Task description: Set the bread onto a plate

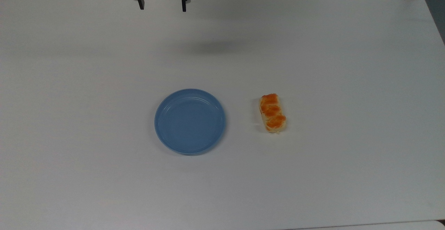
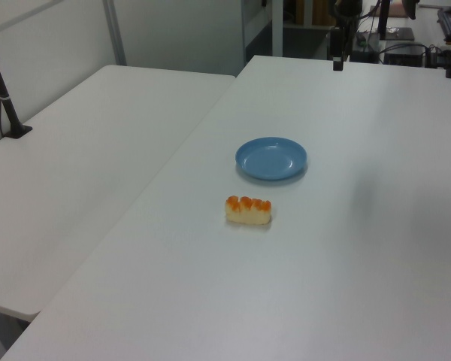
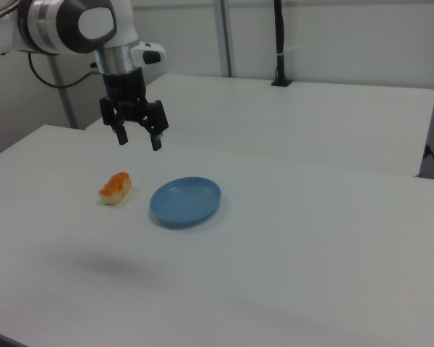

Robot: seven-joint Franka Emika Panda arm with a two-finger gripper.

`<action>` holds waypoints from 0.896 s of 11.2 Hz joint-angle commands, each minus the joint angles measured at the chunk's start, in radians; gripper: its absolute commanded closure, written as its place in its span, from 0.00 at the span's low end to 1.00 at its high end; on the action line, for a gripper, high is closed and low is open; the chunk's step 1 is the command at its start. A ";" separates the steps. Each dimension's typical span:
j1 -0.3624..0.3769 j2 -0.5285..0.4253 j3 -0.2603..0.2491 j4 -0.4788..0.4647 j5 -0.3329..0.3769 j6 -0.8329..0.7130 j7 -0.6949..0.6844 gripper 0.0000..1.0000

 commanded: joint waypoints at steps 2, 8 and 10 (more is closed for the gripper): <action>0.014 -0.010 -0.004 -0.006 0.025 -0.009 -0.007 0.00; 0.043 0.023 -0.001 -0.006 0.052 0.088 -0.020 0.00; 0.078 0.062 -0.001 -0.006 0.055 0.143 -0.015 0.00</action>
